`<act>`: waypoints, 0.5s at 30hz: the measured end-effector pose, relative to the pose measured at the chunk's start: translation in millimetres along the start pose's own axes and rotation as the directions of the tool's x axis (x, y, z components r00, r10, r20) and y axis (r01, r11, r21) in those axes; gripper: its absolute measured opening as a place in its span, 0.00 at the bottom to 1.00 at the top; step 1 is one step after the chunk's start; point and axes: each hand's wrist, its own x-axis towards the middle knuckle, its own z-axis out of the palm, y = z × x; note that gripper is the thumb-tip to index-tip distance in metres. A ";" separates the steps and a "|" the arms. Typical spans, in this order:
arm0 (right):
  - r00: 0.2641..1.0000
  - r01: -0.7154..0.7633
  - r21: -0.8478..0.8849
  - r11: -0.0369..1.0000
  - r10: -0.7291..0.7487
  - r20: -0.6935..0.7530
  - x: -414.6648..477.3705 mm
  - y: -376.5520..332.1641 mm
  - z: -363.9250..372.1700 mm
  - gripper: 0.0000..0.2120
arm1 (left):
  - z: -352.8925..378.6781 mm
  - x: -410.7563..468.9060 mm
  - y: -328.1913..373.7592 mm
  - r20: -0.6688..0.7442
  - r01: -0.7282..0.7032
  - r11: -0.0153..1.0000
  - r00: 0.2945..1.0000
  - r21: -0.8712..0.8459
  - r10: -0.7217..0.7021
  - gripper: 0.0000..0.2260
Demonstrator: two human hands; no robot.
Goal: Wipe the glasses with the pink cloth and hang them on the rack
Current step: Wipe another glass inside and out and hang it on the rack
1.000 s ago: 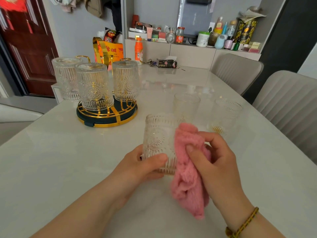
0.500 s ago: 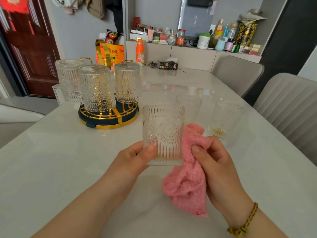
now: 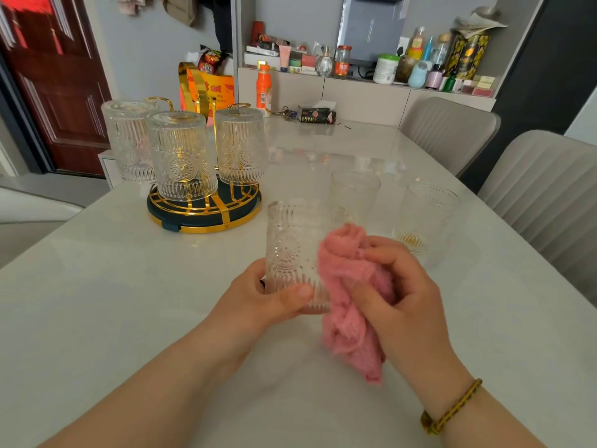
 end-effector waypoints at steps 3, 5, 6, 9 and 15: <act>0.987 -0.083 0.147 0.986 0.102 -0.124 5.0 -0.1 -9.8 0.09 | 4.1 -2.9 1.1 0.098 0.026 0.999 0.995 -0.033 -0.023 0.43; 0.968 -0.195 0.280 0.940 0.230 -0.101 5.5 1.9 -9.0 0.05 | 6.1 -5.2 3.2 0.131 0.023 0.996 0.991 -0.080 -0.012 0.39; 0.958 -0.242 0.316 0.917 0.277 -0.071 4.5 4.6 -6.3 0.06 | 5.4 -5.2 4.0 0.127 0.019 0.994 0.992 -0.107 -0.005 0.39; 0.949 -0.313 0.299 0.901 0.311 0.059 0.1 7.1 2.7 0.08 | -0.9 -1.4 3.8 0.053 0.018 0.983 0.999 -0.183 -0.008 0.41; 1.000 0.026 -0.029 0.999 -0.026 0.007 -0.4 -3.3 -5.4 0.09 | 2.2 -2.2 2.8 0.119 0.015 0.999 0.993 -0.044 -0.010 0.34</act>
